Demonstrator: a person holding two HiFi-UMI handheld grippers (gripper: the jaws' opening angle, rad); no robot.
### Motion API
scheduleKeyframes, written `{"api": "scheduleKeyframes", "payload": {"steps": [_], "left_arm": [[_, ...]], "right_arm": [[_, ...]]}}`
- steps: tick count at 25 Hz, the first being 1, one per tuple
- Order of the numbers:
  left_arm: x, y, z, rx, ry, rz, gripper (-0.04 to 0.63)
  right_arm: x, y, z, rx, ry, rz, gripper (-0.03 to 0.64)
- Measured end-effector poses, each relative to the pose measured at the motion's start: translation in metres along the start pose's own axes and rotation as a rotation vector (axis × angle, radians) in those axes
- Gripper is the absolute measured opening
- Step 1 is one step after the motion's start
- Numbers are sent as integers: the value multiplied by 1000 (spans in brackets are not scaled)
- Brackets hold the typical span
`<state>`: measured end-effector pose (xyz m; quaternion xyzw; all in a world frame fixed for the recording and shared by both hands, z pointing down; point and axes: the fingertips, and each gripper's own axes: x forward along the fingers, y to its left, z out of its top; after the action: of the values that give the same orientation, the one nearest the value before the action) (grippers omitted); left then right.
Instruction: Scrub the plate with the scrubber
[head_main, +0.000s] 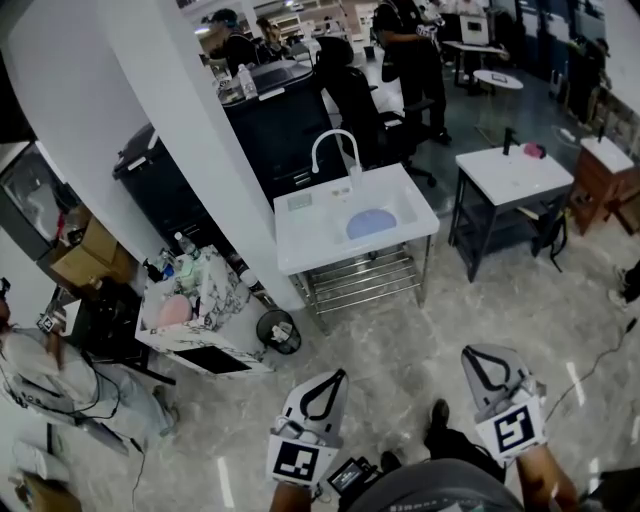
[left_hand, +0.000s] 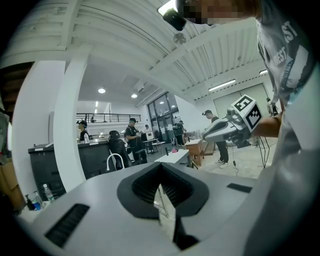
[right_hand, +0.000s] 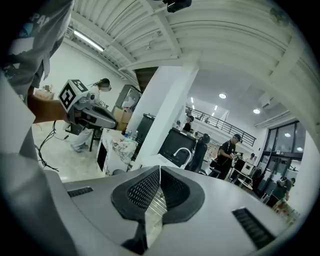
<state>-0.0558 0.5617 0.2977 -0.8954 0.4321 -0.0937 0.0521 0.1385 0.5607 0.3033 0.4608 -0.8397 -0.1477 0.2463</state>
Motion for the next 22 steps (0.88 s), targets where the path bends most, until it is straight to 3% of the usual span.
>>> {"api": "scheduleKeyframes", "payload": {"steps": [10, 22], "left_arm": [[70, 26, -1, -2, 46, 55, 3], [189, 45, 5, -18, 86, 137, 3]], "right_arm": [[64, -56, -24, 25, -19, 67, 32], [142, -159, -54, 51, -64, 146, 32]]}}
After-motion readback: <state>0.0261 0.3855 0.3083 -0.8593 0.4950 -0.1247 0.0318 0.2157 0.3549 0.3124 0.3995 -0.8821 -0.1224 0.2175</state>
